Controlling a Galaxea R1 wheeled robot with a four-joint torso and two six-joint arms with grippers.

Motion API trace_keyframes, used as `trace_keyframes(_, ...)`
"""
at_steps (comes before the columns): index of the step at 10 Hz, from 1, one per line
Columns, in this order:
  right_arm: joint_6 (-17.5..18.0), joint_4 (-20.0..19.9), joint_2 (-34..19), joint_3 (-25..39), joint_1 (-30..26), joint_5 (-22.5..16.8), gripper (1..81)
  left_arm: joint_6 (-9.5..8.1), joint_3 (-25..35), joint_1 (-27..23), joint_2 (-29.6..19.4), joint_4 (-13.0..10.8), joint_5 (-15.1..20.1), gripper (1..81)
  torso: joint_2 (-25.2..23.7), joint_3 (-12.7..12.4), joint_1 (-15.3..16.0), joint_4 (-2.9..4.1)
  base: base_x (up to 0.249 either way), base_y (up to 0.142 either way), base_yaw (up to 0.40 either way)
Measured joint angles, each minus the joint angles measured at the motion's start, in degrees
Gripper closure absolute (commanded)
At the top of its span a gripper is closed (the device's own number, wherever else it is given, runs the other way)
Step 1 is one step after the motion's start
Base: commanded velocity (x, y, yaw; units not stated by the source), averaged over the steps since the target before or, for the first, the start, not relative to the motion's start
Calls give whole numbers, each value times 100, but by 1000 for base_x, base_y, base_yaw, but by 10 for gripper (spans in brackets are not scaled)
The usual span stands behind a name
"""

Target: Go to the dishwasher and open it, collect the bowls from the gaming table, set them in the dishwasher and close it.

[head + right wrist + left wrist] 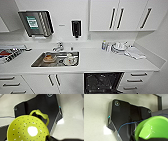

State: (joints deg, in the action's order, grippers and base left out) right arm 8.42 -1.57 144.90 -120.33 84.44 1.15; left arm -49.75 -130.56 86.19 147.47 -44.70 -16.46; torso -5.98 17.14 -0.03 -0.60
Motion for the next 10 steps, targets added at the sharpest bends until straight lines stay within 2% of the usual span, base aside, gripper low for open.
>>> trace_keyframes(3,0,1,0,5,-49,33,811,-35,2,-46,-22,2,-24,811,5,525,8,0,0,0,0)
trace_keyframes(5,-2,0,4,21,-85,106,811,-278,-12,-121,-128,16,-127,811,7,612,8,0,0,0,0)
trace_keyframes(6,-7,0,23,22,-79,108,811,-325,-15,-195,-108,16,-115,811,9,603,10,0,0,0,0)
trace_keyframes(8,-18,-2,48,57,-110,144,811,-496,11,-607,18,16,-145,811,9,599,10,0,0,0,0)
trace_keyframes(10,-24,-2,20,74,-112,144,811,-617,173,-934,-83,16,-156,811,9,601,13,0,0,0,0)
